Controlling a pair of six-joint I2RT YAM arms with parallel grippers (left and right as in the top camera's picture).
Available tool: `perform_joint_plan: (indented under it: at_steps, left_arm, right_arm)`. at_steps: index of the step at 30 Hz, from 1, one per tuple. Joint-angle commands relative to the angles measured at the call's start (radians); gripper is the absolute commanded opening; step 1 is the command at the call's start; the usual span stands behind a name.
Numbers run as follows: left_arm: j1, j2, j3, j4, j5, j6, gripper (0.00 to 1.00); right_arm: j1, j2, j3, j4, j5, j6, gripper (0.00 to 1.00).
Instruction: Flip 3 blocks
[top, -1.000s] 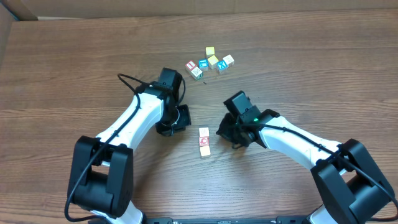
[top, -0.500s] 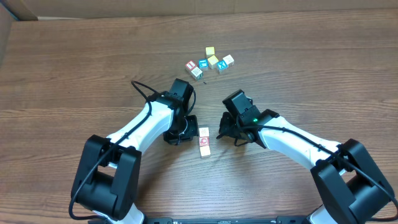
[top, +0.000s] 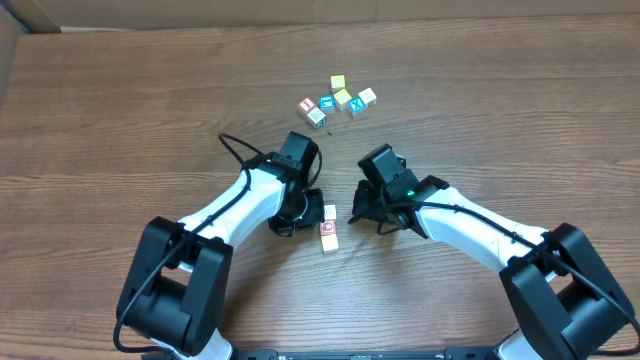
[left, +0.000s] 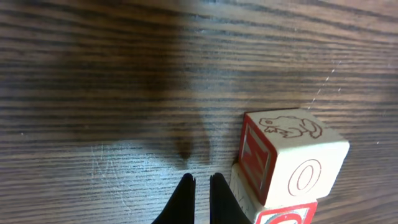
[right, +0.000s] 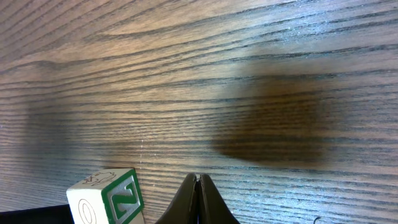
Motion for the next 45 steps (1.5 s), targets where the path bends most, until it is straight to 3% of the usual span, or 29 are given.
perform_joint_plan:
  at_steps: [1,45]
  left_arm:
    - [-0.003,0.013,-0.005,0.011,0.016,-0.017,0.04]
    - [-0.002,0.013,-0.005,0.058,0.055,-0.017,0.04]
  right_arm:
    - [0.005,0.002,0.008,0.006,0.014,-0.008,0.04]
    - [0.005,0.002,0.008,0.006,0.014,-0.008,0.04]
